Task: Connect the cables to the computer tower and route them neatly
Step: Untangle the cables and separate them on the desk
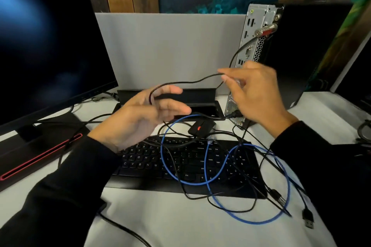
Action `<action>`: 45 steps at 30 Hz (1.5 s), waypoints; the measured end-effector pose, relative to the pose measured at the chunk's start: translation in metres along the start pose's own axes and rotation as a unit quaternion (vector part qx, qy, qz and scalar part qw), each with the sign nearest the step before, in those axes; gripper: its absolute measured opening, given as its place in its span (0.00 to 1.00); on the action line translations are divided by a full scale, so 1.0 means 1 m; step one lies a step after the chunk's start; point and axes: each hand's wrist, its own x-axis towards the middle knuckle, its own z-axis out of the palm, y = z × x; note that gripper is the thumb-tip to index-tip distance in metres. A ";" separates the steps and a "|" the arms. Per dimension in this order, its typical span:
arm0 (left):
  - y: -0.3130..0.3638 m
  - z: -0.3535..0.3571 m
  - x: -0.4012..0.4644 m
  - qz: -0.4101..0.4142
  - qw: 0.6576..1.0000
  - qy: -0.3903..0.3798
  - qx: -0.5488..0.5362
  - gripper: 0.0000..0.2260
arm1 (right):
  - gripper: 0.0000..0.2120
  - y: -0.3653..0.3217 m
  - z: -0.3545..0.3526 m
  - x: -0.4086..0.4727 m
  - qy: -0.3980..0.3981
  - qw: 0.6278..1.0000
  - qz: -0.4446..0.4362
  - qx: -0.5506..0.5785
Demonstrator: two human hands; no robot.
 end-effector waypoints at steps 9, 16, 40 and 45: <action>0.045 0.045 -0.004 -0.014 0.948 0.182 0.262 0.21 | 0.10 -0.031 -0.014 0.020 0.001 0.977 -0.213 -0.019; 0.021 0.068 -0.010 0.012 0.963 0.156 0.218 0.15 | 0.08 -0.057 -0.042 0.035 0.010 0.964 -0.263 0.040; 0.046 0.057 -0.050 -0.006 0.989 -0.099 -0.112 0.15 | 0.11 -0.061 -0.021 -0.005 -0.084 0.992 0.063 0.066; 0.044 0.071 -0.048 0.064 0.969 -0.134 -0.196 0.10 | 0.16 -0.076 -0.005 -0.012 -0.138 0.989 0.029 0.040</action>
